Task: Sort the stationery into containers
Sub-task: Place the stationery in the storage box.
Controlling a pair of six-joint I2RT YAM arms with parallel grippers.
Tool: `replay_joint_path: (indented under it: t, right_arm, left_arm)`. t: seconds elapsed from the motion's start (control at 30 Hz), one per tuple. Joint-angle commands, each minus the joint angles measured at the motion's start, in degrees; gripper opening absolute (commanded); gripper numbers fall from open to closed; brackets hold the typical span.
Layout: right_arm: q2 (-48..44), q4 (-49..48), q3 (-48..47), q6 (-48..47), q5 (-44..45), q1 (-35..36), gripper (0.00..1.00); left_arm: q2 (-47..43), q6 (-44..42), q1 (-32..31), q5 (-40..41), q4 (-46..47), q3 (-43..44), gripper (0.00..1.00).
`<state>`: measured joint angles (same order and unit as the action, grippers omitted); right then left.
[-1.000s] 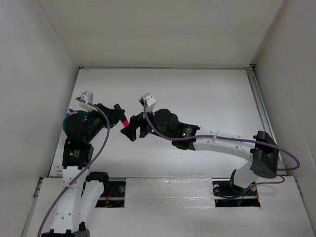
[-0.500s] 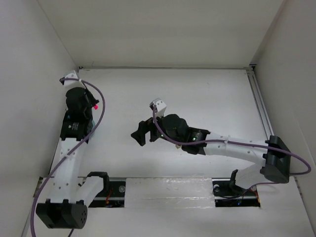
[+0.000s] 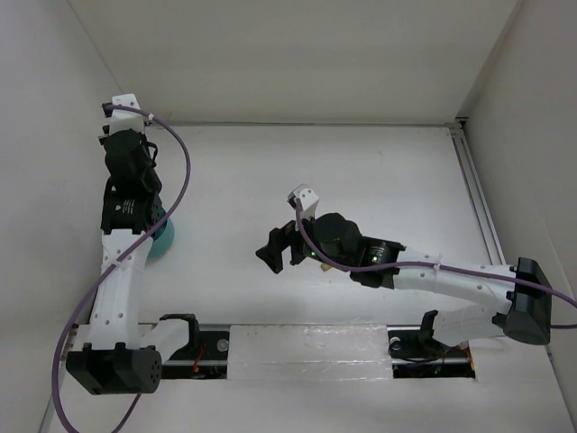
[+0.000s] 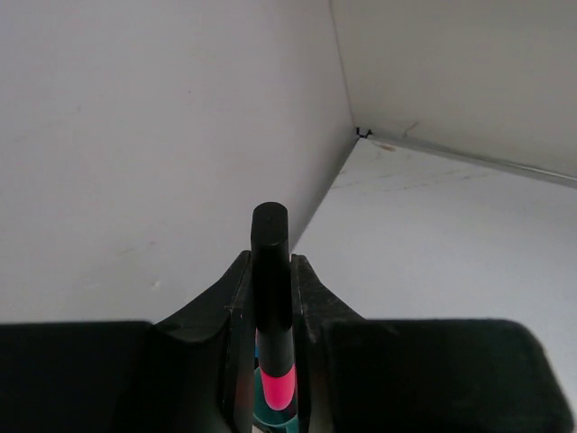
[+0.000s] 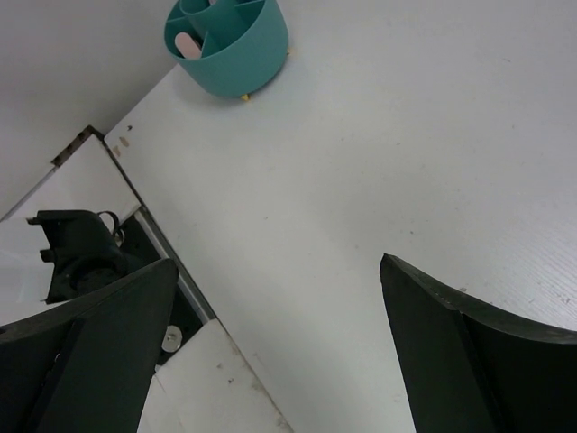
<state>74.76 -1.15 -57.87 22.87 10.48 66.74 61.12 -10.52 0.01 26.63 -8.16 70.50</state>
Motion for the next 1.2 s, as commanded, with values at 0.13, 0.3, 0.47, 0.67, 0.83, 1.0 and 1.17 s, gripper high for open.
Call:
replay_joint_path:
  t: [0.13, 0.3, 0.47, 0.67, 0.83, 1.0, 1.17]
  right_arm:
    - [-0.6, -0.6, 0.9, -1.3, -4.1, 0.2, 1.0]
    - [-1.1, -1.1, 3.1, -1.3, -6.0, 0.2, 1.0]
    - [-1.1, -1.1, 3.7, -1.3, -8.1, 0.2, 1.0]
    - [0.5, -1.1, 3.7, -1.3, -8.1, 0.2, 1.0]
    - [2.4, -1.1, 3.7, -1.3, -8.1, 0.2, 1.0]
    - [6.1, -1.1, 3.2, -1.3, -10.2, 0.2, 1.0]
    - [8.4, -1.1, 3.2, -0.8, -10.8, 0.2, 1.0]
  left_arm:
    - [2.3, -13.6, 0.2, 12.0, 9.6, -3.4, 0.0]
    - [3.4, -17.4, 0.2, 21.8, 18.5, -4.7, 0.0]
    - [2.8, -5.4, 9.5, 11.6, 13.5, -3.6, 0.0]
    - [6.2, -2.3, 9.5, 12.4, 15.4, -8.7, 0.0]
    - [6.2, 0.1, 9.5, 16.9, 22.2, -15.6, 0.0]
    - [6.7, 3.5, 9.5, 18.5, 23.5, -16.3, 0.0]
    - [7.3, 4.1, 9.5, 16.6, 23.5, -16.3, 0.0]
